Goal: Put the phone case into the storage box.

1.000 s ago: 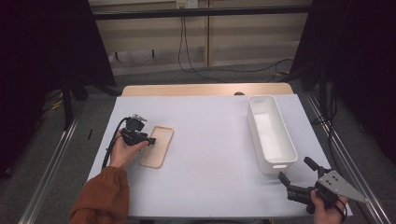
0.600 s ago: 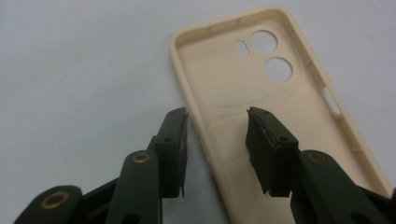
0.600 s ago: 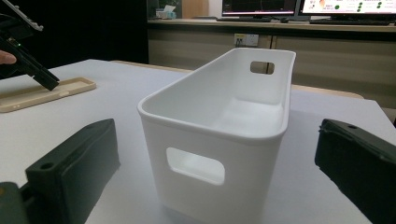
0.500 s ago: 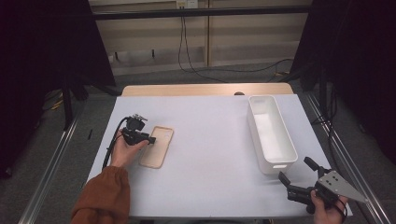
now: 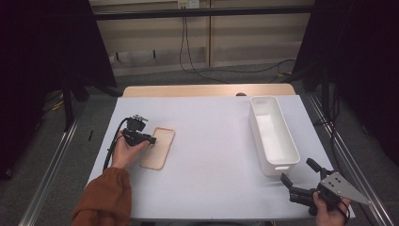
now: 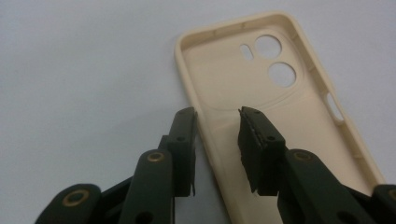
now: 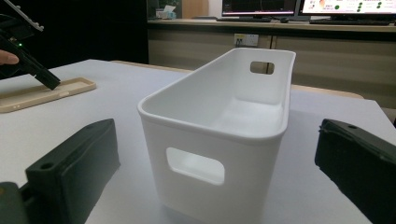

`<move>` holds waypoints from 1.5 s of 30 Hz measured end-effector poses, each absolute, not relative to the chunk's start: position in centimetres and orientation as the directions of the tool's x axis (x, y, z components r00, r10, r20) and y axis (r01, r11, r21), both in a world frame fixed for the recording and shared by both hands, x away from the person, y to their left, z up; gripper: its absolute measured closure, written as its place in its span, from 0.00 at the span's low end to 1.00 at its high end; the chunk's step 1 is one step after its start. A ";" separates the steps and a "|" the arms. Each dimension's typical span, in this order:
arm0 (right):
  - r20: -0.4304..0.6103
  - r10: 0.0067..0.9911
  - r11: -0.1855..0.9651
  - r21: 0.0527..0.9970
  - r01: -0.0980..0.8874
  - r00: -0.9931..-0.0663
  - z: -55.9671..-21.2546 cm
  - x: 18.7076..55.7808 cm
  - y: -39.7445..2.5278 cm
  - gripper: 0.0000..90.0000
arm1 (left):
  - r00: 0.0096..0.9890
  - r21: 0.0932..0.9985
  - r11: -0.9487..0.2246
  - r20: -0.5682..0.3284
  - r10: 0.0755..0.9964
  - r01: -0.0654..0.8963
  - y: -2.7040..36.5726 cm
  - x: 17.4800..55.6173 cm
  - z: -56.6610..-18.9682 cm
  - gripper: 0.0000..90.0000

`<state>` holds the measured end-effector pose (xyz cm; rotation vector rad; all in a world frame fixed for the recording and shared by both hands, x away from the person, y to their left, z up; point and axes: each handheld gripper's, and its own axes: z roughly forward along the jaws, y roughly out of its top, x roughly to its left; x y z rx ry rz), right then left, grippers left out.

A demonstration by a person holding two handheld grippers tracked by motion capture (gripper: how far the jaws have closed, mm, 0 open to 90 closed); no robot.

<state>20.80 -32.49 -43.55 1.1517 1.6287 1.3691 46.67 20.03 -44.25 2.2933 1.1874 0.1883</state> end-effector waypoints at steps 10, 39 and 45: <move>0.027 0.935 0.043 0.982 0.187 -0.354 -43.6 20.8 -32.5 0.00 | 0.587 0.532 -0.443 -0.134 0.798 0.722 20.3 46.8 -44.3 0.81; 0.025 0.935 0.044 0.982 0.186 -0.355 -43.6 20.8 -32.5 0.00 | 0.577 0.520 -0.452 -0.100 0.811 0.725 20.1 46.9 -44.1 0.92; 0.025 0.935 0.045 0.982 0.186 -0.355 -43.6 20.8 -32.5 0.00 | 0.566 0.533 -0.443 -0.084 0.820 0.721 20.2 46.8 -44.2 0.98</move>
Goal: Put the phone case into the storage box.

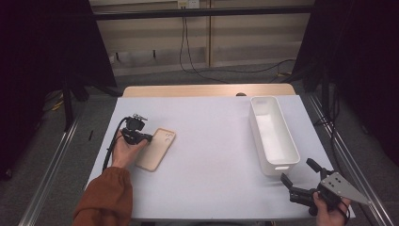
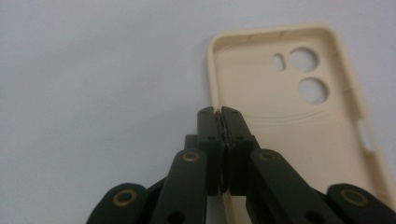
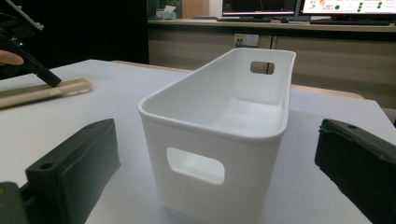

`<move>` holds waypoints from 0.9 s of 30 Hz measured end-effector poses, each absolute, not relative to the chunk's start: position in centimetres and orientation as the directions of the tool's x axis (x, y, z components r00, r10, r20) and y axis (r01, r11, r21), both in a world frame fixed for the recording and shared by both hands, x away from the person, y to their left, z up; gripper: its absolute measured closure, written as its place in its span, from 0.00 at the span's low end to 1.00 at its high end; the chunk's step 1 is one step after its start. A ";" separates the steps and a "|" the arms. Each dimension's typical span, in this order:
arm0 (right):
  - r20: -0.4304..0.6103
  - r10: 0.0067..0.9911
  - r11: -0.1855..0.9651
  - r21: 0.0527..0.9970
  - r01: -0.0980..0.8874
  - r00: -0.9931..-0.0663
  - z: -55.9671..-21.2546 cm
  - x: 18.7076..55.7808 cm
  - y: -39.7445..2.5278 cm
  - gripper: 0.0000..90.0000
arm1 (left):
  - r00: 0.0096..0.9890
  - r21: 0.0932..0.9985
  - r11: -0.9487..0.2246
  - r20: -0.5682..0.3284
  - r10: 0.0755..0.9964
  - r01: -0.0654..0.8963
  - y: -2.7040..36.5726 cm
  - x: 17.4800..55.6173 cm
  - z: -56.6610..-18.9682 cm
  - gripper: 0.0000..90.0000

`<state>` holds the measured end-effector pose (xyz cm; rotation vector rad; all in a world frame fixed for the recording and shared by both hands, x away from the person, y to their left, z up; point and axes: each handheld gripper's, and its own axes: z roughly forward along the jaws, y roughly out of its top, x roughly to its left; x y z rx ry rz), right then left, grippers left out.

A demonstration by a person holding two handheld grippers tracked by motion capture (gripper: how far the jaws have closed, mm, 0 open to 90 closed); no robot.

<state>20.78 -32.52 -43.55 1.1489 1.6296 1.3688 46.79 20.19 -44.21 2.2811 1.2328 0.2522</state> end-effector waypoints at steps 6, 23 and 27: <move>0.027 0.935 0.042 0.982 0.186 -0.354 -43.6 20.8 -32.5 0.00 | 0.570 0.542 -0.439 -0.093 0.816 0.717 20.4 46.8 -44.3 0.98; 0.029 0.935 0.040 0.982 0.186 -0.354 -43.5 20.8 -32.5 0.00 | 0.592 0.577 -0.445 -0.084 0.802 0.685 19.9 46.1 -44.2 0.99; 0.029 0.935 0.041 0.982 0.186 -0.354 -43.6 20.8 -32.6 0.00 | 0.587 0.598 -0.418 -0.110 0.802 0.684 20.1 46.0 -43.8 0.99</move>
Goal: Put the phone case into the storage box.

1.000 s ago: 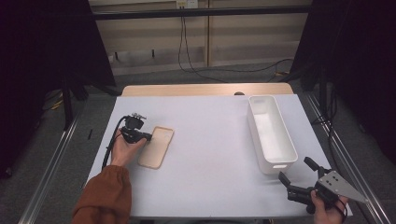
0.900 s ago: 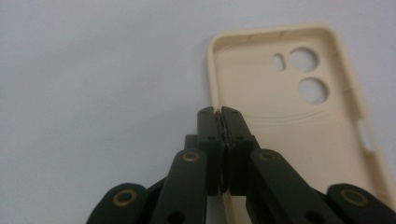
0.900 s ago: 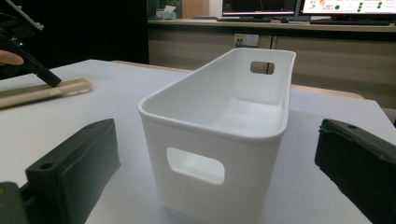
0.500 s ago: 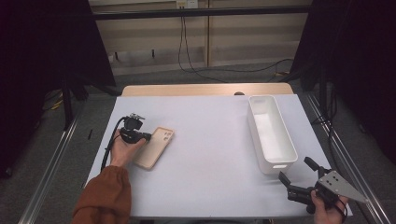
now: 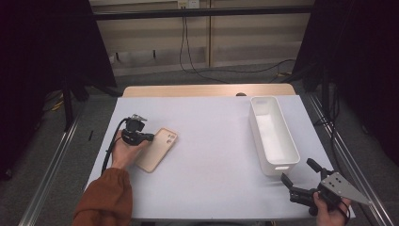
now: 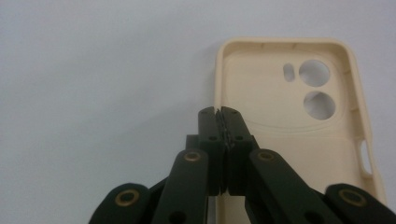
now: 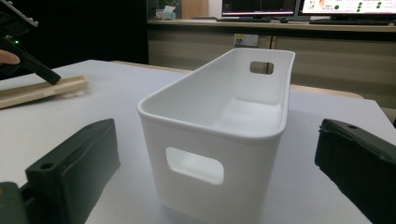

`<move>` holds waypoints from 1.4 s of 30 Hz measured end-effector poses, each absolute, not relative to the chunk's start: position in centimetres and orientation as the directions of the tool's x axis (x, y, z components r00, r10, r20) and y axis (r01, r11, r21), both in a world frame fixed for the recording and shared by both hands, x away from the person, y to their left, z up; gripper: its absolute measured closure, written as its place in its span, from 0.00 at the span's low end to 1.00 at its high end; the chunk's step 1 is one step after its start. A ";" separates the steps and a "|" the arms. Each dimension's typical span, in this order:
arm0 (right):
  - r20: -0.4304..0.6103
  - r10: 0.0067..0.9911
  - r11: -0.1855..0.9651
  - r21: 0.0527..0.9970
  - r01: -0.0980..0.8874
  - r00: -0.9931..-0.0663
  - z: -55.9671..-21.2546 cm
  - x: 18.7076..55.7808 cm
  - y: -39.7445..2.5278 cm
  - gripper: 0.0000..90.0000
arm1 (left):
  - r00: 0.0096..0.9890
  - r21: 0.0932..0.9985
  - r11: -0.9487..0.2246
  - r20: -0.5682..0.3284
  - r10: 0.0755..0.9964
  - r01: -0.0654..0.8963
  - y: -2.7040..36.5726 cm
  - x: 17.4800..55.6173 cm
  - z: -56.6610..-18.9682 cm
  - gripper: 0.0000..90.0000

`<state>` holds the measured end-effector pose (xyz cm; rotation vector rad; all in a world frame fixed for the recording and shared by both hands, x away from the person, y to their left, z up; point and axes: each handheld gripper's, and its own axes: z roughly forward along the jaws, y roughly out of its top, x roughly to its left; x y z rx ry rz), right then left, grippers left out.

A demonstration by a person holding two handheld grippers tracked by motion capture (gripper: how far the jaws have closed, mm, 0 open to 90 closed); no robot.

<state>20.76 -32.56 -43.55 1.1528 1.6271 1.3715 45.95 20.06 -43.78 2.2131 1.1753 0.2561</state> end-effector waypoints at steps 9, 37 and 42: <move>0.029 0.935 0.040 0.982 0.186 -0.354 -43.5 20.8 -32.5 0.00 | 0.590 0.663 -0.386 -0.105 0.800 0.642 20.0 45.3 -42.8 0.99; 0.028 0.934 0.041 0.982 0.185 -0.355 -43.5 20.7 -32.6 0.00 | 0.612 0.803 -0.307 -0.089 0.786 0.511 20.1 42.8 -40.5 0.99; 0.027 0.934 0.042 0.982 0.183 -0.357 -43.5 20.7 -32.6 0.00 | 0.622 0.816 -0.301 -0.089 0.778 0.493 20.0 42.2 -40.0 0.99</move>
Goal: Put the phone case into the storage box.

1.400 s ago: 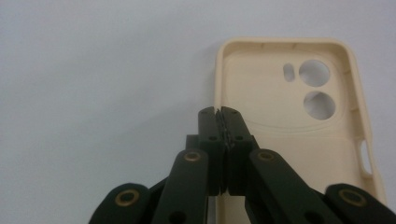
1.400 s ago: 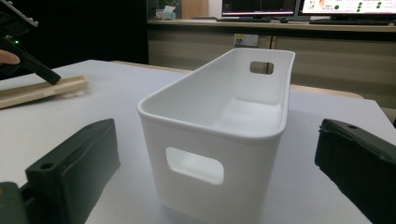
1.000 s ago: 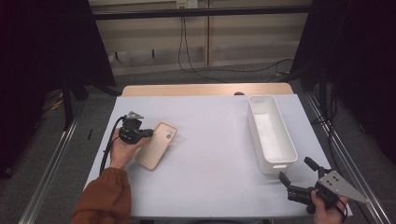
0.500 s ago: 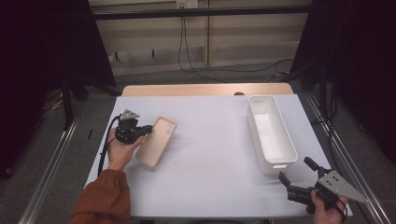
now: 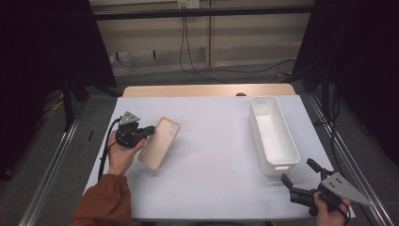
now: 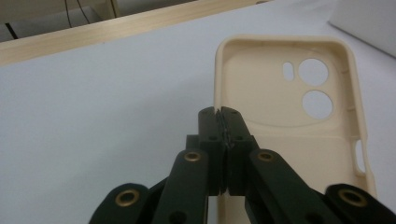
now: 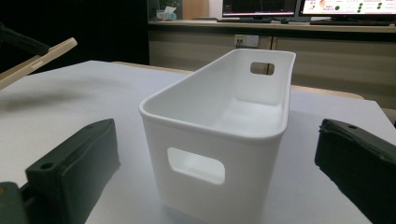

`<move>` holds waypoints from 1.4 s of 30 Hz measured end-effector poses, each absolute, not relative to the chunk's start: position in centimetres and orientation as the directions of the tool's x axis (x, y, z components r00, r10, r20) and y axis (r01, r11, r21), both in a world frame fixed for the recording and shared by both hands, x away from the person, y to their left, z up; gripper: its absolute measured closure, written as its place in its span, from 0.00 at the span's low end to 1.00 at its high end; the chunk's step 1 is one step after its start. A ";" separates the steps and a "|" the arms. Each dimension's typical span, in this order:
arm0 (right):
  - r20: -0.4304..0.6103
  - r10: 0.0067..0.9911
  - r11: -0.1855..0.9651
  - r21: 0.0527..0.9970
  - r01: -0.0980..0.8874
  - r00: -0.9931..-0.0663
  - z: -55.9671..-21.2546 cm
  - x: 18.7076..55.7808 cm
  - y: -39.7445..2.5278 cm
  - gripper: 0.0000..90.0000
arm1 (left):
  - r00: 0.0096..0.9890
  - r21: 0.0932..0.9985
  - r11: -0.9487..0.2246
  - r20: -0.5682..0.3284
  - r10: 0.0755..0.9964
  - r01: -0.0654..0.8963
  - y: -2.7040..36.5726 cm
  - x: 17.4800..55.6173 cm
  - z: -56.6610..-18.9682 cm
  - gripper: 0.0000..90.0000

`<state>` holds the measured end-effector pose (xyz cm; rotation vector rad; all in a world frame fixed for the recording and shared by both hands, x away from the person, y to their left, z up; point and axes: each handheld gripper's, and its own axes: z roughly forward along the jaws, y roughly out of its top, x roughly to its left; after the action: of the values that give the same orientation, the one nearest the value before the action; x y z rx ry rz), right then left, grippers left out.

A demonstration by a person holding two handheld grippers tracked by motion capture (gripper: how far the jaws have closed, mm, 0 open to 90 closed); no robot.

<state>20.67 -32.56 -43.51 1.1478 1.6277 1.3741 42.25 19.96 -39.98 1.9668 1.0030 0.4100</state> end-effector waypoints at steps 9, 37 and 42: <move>0.028 0.933 0.041 0.983 0.182 -0.358 -43.5 20.6 -32.5 0.00 | 0.655 0.863 -0.272 -0.086 0.751 0.426 19.2 41.1 -39.1 0.99; 0.025 0.912 0.050 0.984 0.172 -0.408 -41.8 20.8 -31.4 0.00 | 0.716 0.908 -0.243 -0.083 0.693 0.341 17.1 37.5 -37.4 0.99; 0.025 0.898 0.050 0.986 0.160 -0.439 -41.2 21.0 -30.4 0.00 | 0.708 0.911 -0.234 -0.084 0.702 0.340 16.9 37.1 -37.4 0.99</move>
<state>20.98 -30.39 -41.15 1.0738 1.6797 1.4433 37.08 16.86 -37.36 1.8378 0.8163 0.4194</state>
